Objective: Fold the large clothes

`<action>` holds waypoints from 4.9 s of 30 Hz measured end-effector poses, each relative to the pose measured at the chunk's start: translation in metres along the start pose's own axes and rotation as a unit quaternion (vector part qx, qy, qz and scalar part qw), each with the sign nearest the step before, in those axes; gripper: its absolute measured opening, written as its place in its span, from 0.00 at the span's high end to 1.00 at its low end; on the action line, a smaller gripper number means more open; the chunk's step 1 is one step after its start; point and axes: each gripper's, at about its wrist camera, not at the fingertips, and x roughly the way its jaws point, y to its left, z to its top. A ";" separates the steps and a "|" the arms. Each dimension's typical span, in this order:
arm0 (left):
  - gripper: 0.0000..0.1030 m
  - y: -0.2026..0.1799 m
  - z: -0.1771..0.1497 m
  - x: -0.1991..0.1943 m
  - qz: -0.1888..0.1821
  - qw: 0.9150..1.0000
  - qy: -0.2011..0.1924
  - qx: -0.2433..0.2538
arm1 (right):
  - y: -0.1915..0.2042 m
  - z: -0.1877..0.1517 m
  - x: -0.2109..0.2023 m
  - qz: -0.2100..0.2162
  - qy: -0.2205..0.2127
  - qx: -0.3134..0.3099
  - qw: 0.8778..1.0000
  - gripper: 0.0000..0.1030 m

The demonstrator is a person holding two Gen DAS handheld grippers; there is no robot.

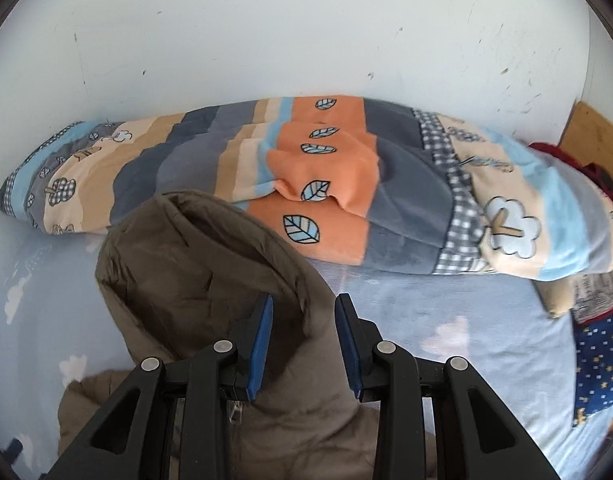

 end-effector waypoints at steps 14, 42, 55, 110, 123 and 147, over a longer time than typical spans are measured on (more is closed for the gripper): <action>0.14 -0.003 0.008 0.001 -0.018 1.000 -0.005 -0.020 | -0.016 -0.040 -0.058 0.005 -0.080 -0.016 0.997 0.95; 0.14 -0.081 -0.006 -0.044 -0.170 0.985 -0.025 -0.003 | -0.004 -0.321 -0.116 0.018 0.053 -0.077 0.995 0.94; 0.13 -0.141 -0.048 0.036 -0.049 0.993 0.054 0.096 | -0.014 -0.317 -0.147 0.010 0.059 -0.069 0.996 0.83; 0.00 -0.137 -0.084 0.048 -0.020 0.988 0.062 0.139 | -0.013 -0.293 -0.045 0.096 0.075 0.022 0.992 0.90; 0.00 -0.136 -0.081 -0.033 -0.036 0.990 0.015 0.134 | -0.007 -0.301 -0.170 0.152 0.035 0.092 0.983 0.84; 0.00 -0.043 -0.269 -0.146 0.000 0.993 0.083 0.079 | -0.024 -0.506 -0.262 0.100 0.113 0.076 0.986 0.84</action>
